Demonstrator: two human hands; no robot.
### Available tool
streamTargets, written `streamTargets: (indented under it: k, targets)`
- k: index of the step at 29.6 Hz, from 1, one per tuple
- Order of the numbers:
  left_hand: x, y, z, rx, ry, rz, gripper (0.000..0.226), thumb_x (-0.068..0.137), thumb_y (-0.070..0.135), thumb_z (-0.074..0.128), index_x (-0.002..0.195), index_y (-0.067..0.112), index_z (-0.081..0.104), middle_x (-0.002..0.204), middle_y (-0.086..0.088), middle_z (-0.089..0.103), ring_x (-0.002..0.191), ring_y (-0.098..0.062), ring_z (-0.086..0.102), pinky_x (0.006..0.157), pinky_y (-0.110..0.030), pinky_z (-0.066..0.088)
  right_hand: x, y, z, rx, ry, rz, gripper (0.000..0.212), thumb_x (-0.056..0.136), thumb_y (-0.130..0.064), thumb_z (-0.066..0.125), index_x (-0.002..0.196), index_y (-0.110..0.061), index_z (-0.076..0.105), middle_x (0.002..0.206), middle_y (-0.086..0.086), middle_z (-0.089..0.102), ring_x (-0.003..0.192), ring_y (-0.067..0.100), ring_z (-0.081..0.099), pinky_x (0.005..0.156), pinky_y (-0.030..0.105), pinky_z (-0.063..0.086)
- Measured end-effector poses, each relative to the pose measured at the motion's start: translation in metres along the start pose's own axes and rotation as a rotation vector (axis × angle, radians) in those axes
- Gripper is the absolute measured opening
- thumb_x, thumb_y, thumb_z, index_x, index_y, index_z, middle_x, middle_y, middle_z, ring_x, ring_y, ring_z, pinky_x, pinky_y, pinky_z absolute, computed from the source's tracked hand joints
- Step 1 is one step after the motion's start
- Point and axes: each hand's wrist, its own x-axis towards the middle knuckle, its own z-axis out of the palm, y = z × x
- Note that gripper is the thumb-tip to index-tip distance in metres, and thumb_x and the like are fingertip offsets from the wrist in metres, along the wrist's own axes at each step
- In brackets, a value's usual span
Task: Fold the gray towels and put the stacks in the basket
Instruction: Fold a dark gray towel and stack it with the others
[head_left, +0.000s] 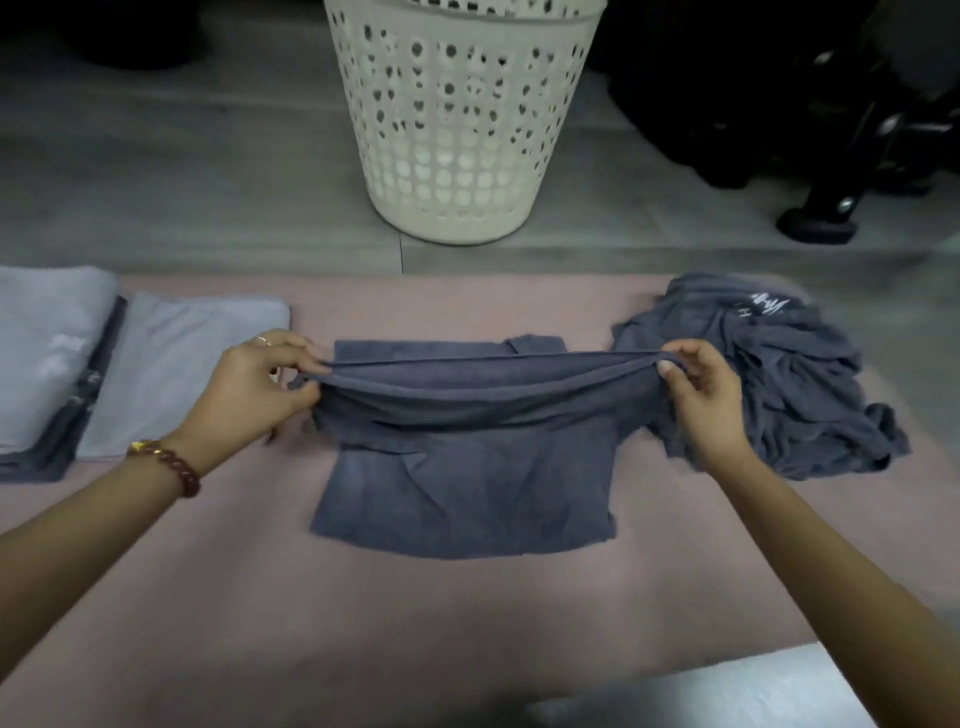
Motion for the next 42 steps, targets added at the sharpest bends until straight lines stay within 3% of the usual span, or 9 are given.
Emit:
streamTargets:
  k: [4,6,10,14,25,30,34,40,42]
  targets:
    - [0.034,0.0,-0.013,0.043,-0.255,-0.018,0.057,0.064,-0.016,0.071,0.064,0.041,0.061,0.087,0.005,0.072,0.076,0.025,0.055,0.073,0.004,0.036,0.039,-0.025,0.006,-0.025,0.036,-0.107,0.041,0.088,0.012,0.049,0.086,-0.028,0.042,0.079,-0.02,0.055,0.074,-0.015,0.051,0.076,0.004,0.037]
    - [0.036,-0.002,-0.018,0.07,-0.27,-0.012,0.052,0.064,-0.014,0.071,0.063,0.037,0.061,0.078,0.014,0.071,0.074,0.023,0.056,0.071,0.004,0.036,0.054,-0.027,0.005,-0.057,0.002,-0.107,0.042,0.087,0.014,0.048,0.083,-0.027,0.042,0.079,-0.016,0.053,0.071,-0.015,0.049,0.073,0.005,0.037]
    - [0.037,-0.006,-0.026,0.018,-0.169,0.01,0.044,0.06,0.007,0.071,0.064,0.051,0.066,0.076,0.035,0.064,0.073,0.016,0.059,0.071,0.001,0.039,0.066,-0.02,0.001,-0.094,-0.032,-0.087,0.041,0.083,0.019,0.05,0.076,-0.021,0.042,0.069,-0.024,0.056,0.065,-0.012,0.049,0.068,0.005,0.037]
    - [0.048,-0.013,-0.028,-0.027,-0.141,0.022,0.075,0.068,-0.016,0.072,0.065,0.059,0.064,0.074,0.036,0.064,0.071,0.016,0.06,0.073,0.001,0.041,0.067,-0.016,0.001,-0.049,0.024,-0.034,0.041,0.081,0.022,0.051,0.07,-0.018,0.05,0.064,-0.028,0.061,0.065,-0.011,0.055,0.067,0.006,0.043]
    - [0.07,0.005,-0.037,-0.08,0.001,-0.04,0.075,0.074,-0.014,0.068,0.062,0.059,0.065,0.074,0.038,0.063,0.072,0.019,0.058,0.076,0.001,0.042,0.073,-0.028,-0.003,0.026,0.118,-0.001,0.041,0.084,0.019,0.046,0.069,-0.019,0.054,0.063,-0.024,0.064,0.065,-0.008,0.058,0.07,0.008,0.046]
    - [0.093,0.026,-0.05,-0.057,0.151,-0.001,0.024,0.078,-0.013,0.064,0.086,0.008,0.075,0.068,0.042,0.059,0.071,0.02,0.056,0.068,-0.002,0.039,0.088,-0.051,-0.004,0.094,0.192,-0.007,0.041,0.085,0.016,0.046,0.068,-0.02,0.054,0.061,-0.016,0.061,0.06,-0.007,0.054,0.065,0.014,0.045]
    - [0.121,0.048,-0.061,-0.058,0.322,0.038,0.032,0.077,-0.014,0.063,0.084,0.017,0.069,0.066,0.044,0.057,0.07,0.02,0.056,0.071,0.0,0.041,0.112,-0.096,-0.001,0.205,0.345,-0.059,0.042,0.084,0.019,0.046,0.072,-0.021,0.049,0.068,-0.014,0.06,0.062,-0.012,0.056,0.069,0.011,0.045]
    - [0.199,0.124,-0.131,-0.057,0.568,0.168,0.03,0.08,-0.009,0.06,0.082,0.019,0.069,0.083,0.0,0.068,0.082,-0.012,0.063,0.08,-0.019,0.05,0.164,-0.216,-0.01,0.299,0.551,-0.244,0.035,0.087,0.015,0.04,0.082,-0.019,0.047,0.08,-0.009,0.051,0.071,-0.005,0.054,0.067,0.001,0.039]
    - [0.219,0.153,-0.158,-0.014,0.594,0.225,0.026,0.083,-0.005,0.061,0.084,0.019,0.07,0.088,-0.001,0.068,0.083,-0.014,0.063,0.077,-0.009,0.047,0.179,-0.256,-0.018,0.292,0.598,-0.29,0.028,0.089,0.012,0.038,0.092,-0.015,0.048,0.085,-0.006,0.052,0.076,-0.001,0.05,0.066,-0.003,0.036]
